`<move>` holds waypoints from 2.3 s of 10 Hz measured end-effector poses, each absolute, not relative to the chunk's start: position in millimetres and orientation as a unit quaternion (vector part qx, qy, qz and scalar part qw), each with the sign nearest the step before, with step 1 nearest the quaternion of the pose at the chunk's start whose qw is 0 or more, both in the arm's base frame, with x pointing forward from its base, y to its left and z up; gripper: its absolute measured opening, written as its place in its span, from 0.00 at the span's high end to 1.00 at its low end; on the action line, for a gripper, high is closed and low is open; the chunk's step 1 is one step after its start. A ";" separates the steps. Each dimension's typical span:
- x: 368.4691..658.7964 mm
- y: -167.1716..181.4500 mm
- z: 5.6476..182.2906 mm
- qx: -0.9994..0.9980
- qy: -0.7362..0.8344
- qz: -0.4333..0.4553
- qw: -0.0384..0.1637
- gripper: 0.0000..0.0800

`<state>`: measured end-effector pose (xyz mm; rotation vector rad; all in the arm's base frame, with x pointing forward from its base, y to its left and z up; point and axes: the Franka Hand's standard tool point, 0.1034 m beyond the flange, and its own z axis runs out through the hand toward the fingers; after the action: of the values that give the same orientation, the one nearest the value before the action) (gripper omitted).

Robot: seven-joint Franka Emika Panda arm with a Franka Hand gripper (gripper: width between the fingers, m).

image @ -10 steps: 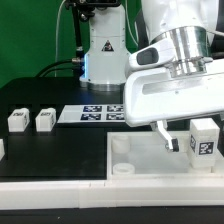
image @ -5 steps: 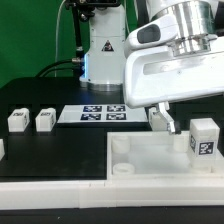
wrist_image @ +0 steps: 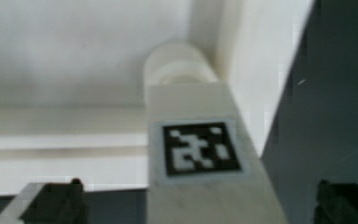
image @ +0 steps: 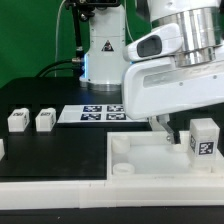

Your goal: Assemble one leg

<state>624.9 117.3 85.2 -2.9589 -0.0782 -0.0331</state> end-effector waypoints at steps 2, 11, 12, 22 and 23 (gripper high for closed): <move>620.7 123.0 85.1 -0.990 -0.033 0.089 0.103 0.19; 628.2 120.9 82.8 -0.991 -0.005 0.087 0.101 0.51; 628.4 121.1 82.8 -0.991 0.007 0.088 0.100 0.60; 627.6 106.7 76.0 -0.831 0.536 0.047 0.141 0.62; 627.1 107.4 75.9 -0.801 0.580 0.058 0.141 0.62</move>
Offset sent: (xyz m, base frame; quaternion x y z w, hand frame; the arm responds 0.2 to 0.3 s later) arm 0.0033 -0.0061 -0.0026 -0.0030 0.0075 -0.0164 0.9998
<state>627.1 107.4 75.9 -2.3116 1.6738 0.1662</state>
